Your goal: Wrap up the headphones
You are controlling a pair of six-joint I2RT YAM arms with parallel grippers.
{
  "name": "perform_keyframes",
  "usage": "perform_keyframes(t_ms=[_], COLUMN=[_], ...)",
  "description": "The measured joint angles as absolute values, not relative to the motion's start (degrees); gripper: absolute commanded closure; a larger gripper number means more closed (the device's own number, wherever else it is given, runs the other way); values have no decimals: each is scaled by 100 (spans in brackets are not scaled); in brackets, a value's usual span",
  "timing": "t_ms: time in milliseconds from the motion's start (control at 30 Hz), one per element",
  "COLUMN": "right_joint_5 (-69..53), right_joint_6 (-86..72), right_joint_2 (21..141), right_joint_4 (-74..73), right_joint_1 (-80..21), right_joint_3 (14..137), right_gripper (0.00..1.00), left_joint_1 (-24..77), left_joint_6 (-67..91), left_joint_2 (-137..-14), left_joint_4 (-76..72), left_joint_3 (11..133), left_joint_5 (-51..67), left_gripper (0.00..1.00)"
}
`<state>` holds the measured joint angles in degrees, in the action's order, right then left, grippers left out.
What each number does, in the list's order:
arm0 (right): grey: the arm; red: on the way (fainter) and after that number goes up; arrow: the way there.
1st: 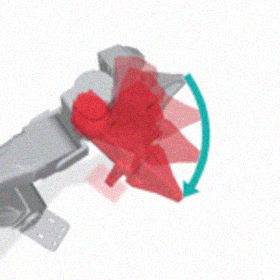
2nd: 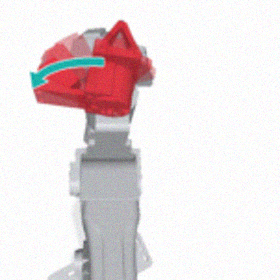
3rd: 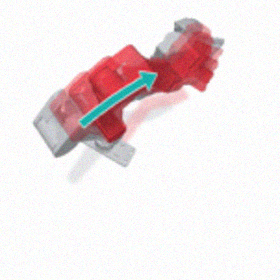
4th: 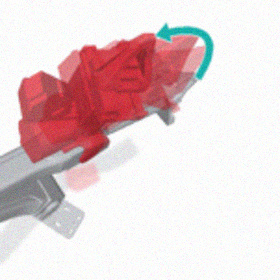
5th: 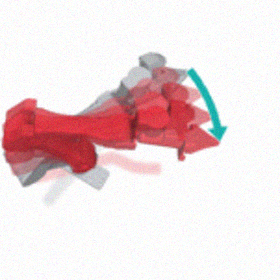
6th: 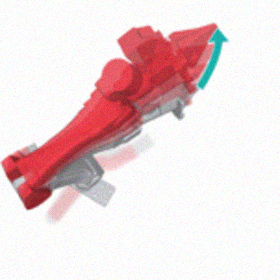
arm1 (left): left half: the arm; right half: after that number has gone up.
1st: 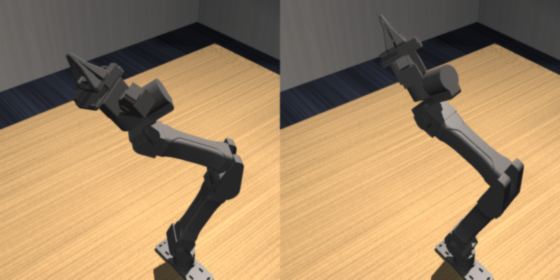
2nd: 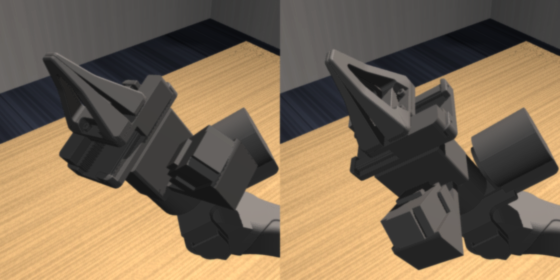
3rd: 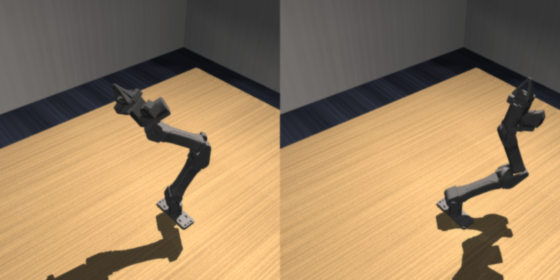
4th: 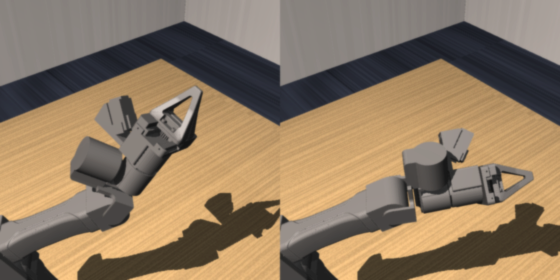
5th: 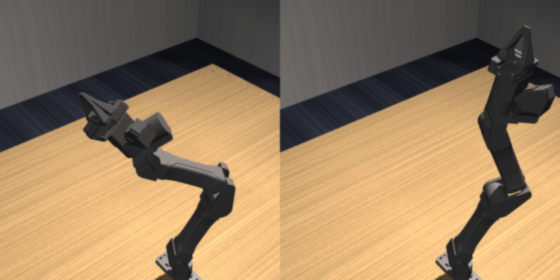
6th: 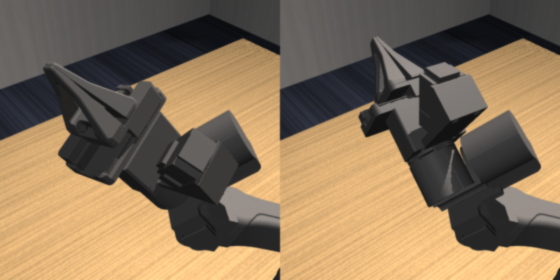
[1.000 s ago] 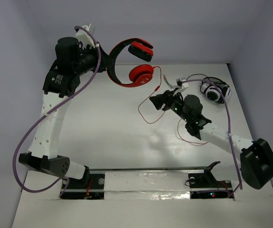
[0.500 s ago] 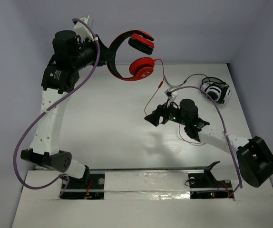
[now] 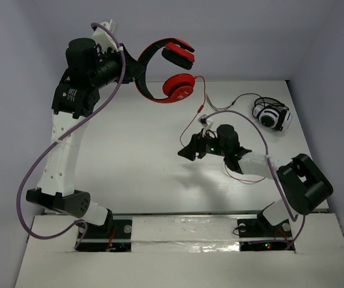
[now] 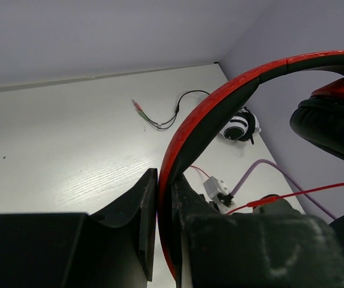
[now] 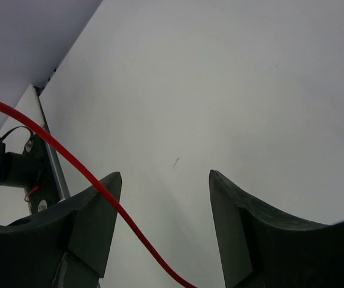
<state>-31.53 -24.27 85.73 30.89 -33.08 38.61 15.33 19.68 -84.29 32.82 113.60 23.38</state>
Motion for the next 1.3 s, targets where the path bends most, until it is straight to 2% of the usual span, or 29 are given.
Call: perform_keyframes(t_ms=[100,167,333,600,700,800,900,933,967,1000,1033,1133,1300], right_joint_5=[-3122,-3028,-2762,-2436,-2298,-2182,-2071,-2034,-2003,-1990,-1979,-1966,-1761], right_joint_6=[-2512,-2574,-2615,-2344,-2211,-2143,-2187,-2222,-2265,-2307,-2370,-2547,-2731], right_joint_2=[8849,8838,8427,8390,8342,8261,8149,8097,8044,8014,8001,7990,7684], right_joint_4=[3234,3354,3454,3197,3046,2888,2847,2851,2856,2847,2842,2687,2038], right_joint_1=[-3308,-3308,-3308,-3308,-3306,-3295,-3295,-3295,-3295,-3295,-3295,-3295,-3328], right_joint_3=[3835,3715,3437,3673,3708,3708,3675,3629,3570,3520,3481,3446,3465], right_gripper=[39,39,24,17,18,27,43,57,66,85,91,99,100], left_joint_1=[1533,1533,1533,1533,1533,1529,1470,1448,1413,1376,1343,1256,1225], left_joint_6=[2003,2008,2051,2362,2432,2482,2565,2591,2613,2635,2652,2696,2860], left_joint_2=[-8433,-8438,-8549,-8621,-8619,-8608,-8604,-8608,-8613,-8619,-8632,-8652,-8661], left_joint_4=[3306,3339,3356,3096,3089,3020,2899,2867,2836,2803,2762,2554,1931], left_joint_3=[11419,11513,12014,12304,12385,12429,12429,12429,12429,12427,12416,12219,11093], left_joint_5=[2359,2353,2368,2707,2803,2884,3000,3028,3055,3083,3100,3072,2840], left_gripper=[100,100,100,100,100,100,100,100,100,100,100,100,100])
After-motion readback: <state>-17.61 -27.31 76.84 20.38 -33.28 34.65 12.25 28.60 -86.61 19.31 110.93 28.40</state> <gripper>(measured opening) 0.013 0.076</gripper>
